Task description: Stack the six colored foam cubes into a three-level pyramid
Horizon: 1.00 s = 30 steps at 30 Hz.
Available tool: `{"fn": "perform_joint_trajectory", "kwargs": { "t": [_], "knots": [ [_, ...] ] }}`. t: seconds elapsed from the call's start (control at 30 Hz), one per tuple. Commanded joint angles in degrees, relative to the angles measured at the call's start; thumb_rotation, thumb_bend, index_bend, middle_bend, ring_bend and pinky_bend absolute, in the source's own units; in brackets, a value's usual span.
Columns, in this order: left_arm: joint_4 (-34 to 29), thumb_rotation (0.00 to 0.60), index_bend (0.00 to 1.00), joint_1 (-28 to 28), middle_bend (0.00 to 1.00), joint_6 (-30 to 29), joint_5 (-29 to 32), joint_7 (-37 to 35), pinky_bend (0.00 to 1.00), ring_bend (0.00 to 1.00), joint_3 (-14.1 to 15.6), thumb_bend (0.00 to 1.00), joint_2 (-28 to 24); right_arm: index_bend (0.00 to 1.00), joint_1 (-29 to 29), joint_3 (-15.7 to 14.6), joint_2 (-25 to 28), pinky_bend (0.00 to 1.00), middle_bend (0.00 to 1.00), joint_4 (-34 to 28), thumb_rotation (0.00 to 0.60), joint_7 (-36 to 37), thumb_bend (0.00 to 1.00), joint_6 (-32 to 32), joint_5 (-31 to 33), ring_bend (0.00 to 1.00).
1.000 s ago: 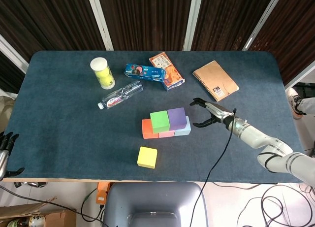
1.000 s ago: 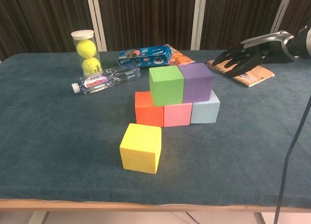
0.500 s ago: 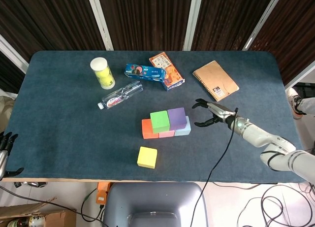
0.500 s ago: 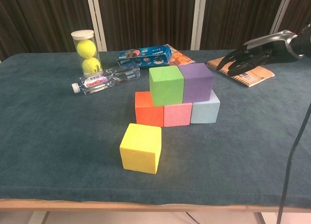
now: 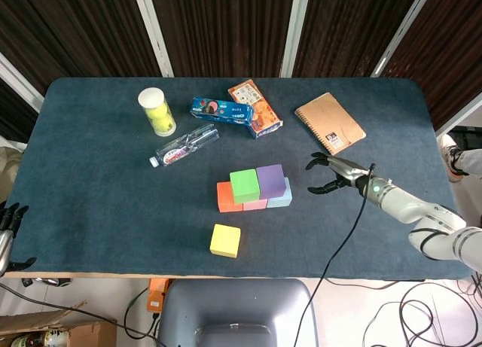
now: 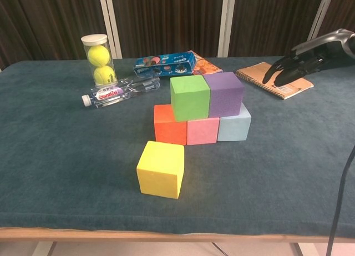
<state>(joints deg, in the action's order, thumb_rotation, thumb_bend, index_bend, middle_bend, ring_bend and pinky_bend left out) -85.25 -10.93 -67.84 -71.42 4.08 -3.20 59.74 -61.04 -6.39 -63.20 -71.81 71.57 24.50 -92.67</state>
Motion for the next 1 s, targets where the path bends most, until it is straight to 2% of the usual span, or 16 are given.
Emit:
{"fn": "perform_joint_trajectory", "kwargs": {
  "t": [0.03,0.33,0.57,1.0],
  "knots": [
    [-0.1,0.6,0.03,0.0,0.0,-0.1,0.1,0.2,0.11,0.0,0.0,0.12,0.0,0.3,-0.9,-0.6,1.1,0.0,0.0,-0.7,0.378,2.6,0.19,0.0,-0.8,0.0],
    [-0.4,0.6,0.03,-0.4,0.0,0.0,0.0,1.2,0.11,0.0,0.0,0.12,0.3,0.28,-2.8,-2.0,-0.9,0.0,0.0,0.1,0.364,9.1,0.19,1.6,-3.1,0.0],
    [-0.7,0.6,0.03,-0.3,0.0,-0.2,0.5,1.4,0.11,0.0,-0.2,0.12,0.0,0.27,-5.5,-5.2,-2.6,0.0,0.0,2.2,0.354,16.0,0.19,3.5,-6.8,0.0],
    [-0.6,0.6,0.03,-0.3,0.0,-0.3,0.2,1.2,0.11,0.0,-0.1,0.12,0.0,0.27,-8.2,-9.8,-3.7,0.0,0.0,3.2,0.302,20.2,0.19,6.6,-9.1,0.0]
  ]
}}
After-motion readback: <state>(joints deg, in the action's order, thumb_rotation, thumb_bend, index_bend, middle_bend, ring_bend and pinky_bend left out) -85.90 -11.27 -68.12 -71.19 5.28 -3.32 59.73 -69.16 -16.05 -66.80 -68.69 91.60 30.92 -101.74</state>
